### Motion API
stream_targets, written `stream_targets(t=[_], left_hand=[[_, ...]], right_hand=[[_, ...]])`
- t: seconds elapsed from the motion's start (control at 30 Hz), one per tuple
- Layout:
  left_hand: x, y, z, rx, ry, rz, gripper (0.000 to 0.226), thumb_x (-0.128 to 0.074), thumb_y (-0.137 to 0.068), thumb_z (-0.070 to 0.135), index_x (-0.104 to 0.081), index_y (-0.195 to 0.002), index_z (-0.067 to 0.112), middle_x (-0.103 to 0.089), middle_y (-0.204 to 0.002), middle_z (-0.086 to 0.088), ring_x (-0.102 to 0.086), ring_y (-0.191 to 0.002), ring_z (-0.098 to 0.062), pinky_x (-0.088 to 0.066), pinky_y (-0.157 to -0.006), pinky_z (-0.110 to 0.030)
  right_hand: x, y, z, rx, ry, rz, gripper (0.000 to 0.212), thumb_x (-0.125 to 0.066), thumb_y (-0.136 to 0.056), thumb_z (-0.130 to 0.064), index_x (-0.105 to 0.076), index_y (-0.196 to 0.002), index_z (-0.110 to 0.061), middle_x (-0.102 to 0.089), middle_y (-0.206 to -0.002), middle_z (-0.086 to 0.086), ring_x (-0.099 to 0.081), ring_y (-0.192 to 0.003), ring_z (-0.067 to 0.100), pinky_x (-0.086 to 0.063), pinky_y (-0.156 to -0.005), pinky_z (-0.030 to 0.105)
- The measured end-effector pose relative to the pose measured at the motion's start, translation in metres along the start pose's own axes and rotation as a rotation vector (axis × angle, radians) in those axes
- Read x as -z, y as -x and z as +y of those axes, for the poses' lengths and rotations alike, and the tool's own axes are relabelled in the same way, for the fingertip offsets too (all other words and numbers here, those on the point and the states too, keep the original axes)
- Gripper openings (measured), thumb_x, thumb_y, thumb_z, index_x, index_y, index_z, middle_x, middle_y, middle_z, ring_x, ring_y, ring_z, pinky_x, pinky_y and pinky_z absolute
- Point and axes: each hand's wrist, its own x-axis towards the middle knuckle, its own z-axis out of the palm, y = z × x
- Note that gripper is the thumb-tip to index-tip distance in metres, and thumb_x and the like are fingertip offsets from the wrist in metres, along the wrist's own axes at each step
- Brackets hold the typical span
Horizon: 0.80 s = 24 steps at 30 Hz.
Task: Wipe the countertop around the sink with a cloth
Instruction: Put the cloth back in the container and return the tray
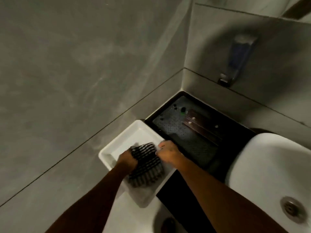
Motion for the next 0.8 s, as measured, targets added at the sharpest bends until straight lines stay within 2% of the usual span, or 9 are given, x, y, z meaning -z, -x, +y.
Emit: stream_targets(t=[0.07, 0.13, 0.23, 0.3, 0.33, 0.43, 0.57, 0.7, 0.8], left_hand=[[0.016, -0.017, 0.013, 0.067, -0.263, -0.090, 0.060, -0.061, -0.084, 0.034, -0.051, -0.137, 0.007, -0.055, -0.139, -0.014, -0.053, -0.128, -0.030, -0.042, -0.108, -0.035], [0.040, -0.026, 0.044, 0.069, -0.479, -0.074, 0.062, -0.066, -0.082, 0.035, -0.051, -0.136, 0.008, -0.057, -0.136, -0.014, -0.056, -0.124, -0.029, -0.045, -0.105, -0.037], [0.066, -0.053, 0.118, -0.075, -0.487, 0.065, 0.054, -0.070, -0.083, 0.028, -0.057, -0.130, 0.007, -0.062, -0.129, -0.014, -0.061, -0.117, -0.031, -0.050, -0.093, -0.035], [0.069, -0.075, 0.169, -0.213, -0.454, 0.083, 0.056, -0.065, -0.088, 0.026, -0.049, -0.139, 0.008, -0.056, -0.136, -0.015, -0.057, -0.122, -0.032, -0.047, -0.099, -0.035], [0.067, -0.087, 0.188, -0.282, -0.487, 0.085, 0.054, -0.063, -0.089, 0.025, -0.049, -0.138, 0.007, -0.056, -0.136, -0.016, -0.057, -0.122, -0.033, -0.046, -0.100, -0.035], [0.052, -0.126, 0.207, -0.332, -0.664, 0.102, 0.036, -0.054, -0.093, 0.016, -0.059, -0.126, 0.002, -0.060, -0.130, -0.019, -0.058, -0.121, -0.034, -0.046, -0.102, -0.039], [0.032, -0.163, 0.202, -0.316, -0.826, 0.012, 0.039, -0.045, -0.097, 0.014, -0.052, -0.134, 0.004, -0.050, -0.142, -0.017, -0.050, -0.131, -0.033, -0.042, -0.108, -0.039], [0.026, -0.176, 0.202, -0.316, -0.765, 0.077, 0.034, -0.046, -0.097, 0.011, -0.056, -0.130, 0.004, -0.054, -0.137, -0.017, -0.053, -0.127, -0.033, -0.045, -0.104, -0.040], [0.032, -0.173, 0.203, -0.349, -0.700, 0.111, 0.033, -0.047, -0.097, 0.013, -0.060, -0.125, 0.002, -0.059, -0.132, -0.018, -0.056, -0.124, -0.035, -0.046, -0.103, -0.041]], right_hand=[[0.032, -0.002, 0.010, -0.069, -0.170, 0.187, 0.033, -0.061, -0.084, -0.012, -0.066, -0.116, -0.006, -0.066, -0.119, 0.016, -0.062, -0.113, 0.031, -0.047, -0.095, 0.029], [0.063, -0.004, 0.025, -0.152, -0.205, 0.385, 0.036, -0.060, -0.084, -0.011, -0.064, -0.120, -0.010, -0.063, -0.125, 0.015, -0.058, -0.119, 0.031, -0.045, -0.098, 0.030], [0.100, -0.007, 0.057, -0.352, -0.181, 0.495, 0.052, -0.060, -0.086, -0.013, -0.048, -0.136, -0.005, -0.050, -0.138, 0.018, -0.050, -0.126, 0.034, -0.043, -0.103, 0.036], [0.113, -0.015, 0.080, -0.474, 0.008, 0.434, 0.060, -0.052, -0.093, -0.022, -0.033, -0.144, 0.004, -0.038, -0.146, 0.024, -0.042, -0.132, 0.037, -0.036, -0.109, 0.041], [0.117, -0.018, 0.087, -0.477, 0.131, 0.389, 0.058, -0.045, -0.096, -0.023, -0.030, -0.144, 0.007, -0.036, -0.148, 0.025, -0.040, -0.133, 0.038, -0.033, -0.110, 0.043], [0.125, -0.021, 0.096, -0.460, 0.300, 0.267, 0.047, -0.036, -0.100, -0.016, -0.035, -0.140, 0.008, -0.040, -0.146, 0.024, -0.042, -0.133, 0.036, -0.036, -0.111, 0.041], [0.132, -0.028, 0.100, -0.410, 0.384, 0.224, 0.039, -0.035, -0.100, -0.012, -0.048, -0.135, 0.001, -0.048, -0.143, 0.020, -0.046, -0.132, 0.033, -0.039, -0.109, 0.037], [0.141, -0.037, 0.108, -0.432, 0.273, 0.209, 0.030, -0.037, -0.099, -0.013, -0.062, -0.102, 0.003, -0.057, -0.134, 0.018, -0.056, -0.123, 0.031, -0.046, -0.103, 0.036], [0.150, -0.033, 0.110, -0.446, 0.082, 0.253, 0.028, -0.046, -0.094, -0.011, -0.063, -0.110, 0.003, -0.064, -0.123, 0.021, -0.063, -0.113, 0.037, -0.052, -0.096, 0.040]])
